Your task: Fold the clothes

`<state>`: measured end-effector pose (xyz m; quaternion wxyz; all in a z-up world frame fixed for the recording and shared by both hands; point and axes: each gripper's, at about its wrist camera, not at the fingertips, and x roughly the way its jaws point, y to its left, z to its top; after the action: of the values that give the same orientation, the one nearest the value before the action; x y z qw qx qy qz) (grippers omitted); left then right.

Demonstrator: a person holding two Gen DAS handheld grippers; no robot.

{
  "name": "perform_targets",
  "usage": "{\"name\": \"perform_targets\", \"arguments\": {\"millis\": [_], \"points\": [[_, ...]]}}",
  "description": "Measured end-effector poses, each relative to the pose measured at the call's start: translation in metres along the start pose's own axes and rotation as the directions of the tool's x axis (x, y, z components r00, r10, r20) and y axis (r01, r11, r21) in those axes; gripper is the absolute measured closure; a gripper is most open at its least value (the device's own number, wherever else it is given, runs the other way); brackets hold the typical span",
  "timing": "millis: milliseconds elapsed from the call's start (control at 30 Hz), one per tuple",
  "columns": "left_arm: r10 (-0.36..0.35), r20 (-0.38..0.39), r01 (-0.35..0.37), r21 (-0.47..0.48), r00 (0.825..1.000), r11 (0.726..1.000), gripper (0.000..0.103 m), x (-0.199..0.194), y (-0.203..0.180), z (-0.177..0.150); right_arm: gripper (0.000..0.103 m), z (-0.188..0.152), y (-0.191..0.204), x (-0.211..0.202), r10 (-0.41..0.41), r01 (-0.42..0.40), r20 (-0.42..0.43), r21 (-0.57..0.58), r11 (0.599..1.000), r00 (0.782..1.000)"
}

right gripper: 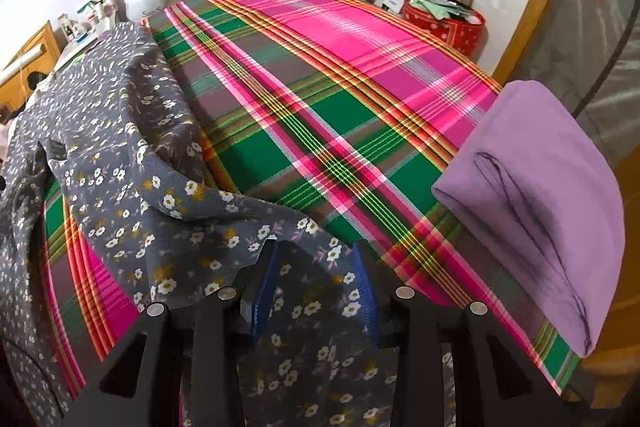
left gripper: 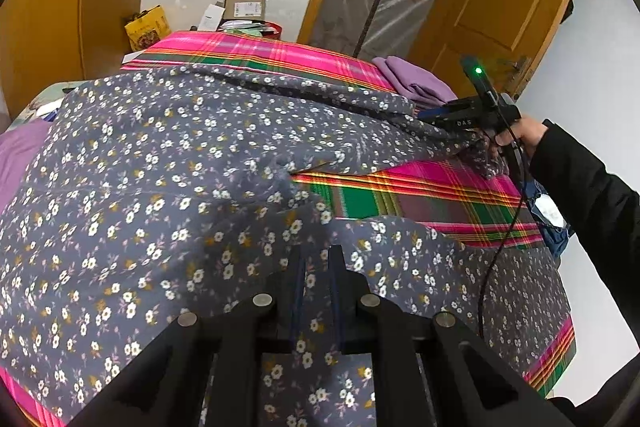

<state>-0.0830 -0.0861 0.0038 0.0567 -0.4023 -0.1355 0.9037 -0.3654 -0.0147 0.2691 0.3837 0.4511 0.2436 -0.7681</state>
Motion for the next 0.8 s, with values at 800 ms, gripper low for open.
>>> {"name": "perform_targets", "arguments": {"millis": [800], "points": [[0.003,-0.022,-0.003,0.006,1.0,1.0,0.092,0.007,-0.007,0.002,0.095,0.025,0.005,-0.011,-0.087,0.084,0.085,0.034,0.996,0.993]]}}
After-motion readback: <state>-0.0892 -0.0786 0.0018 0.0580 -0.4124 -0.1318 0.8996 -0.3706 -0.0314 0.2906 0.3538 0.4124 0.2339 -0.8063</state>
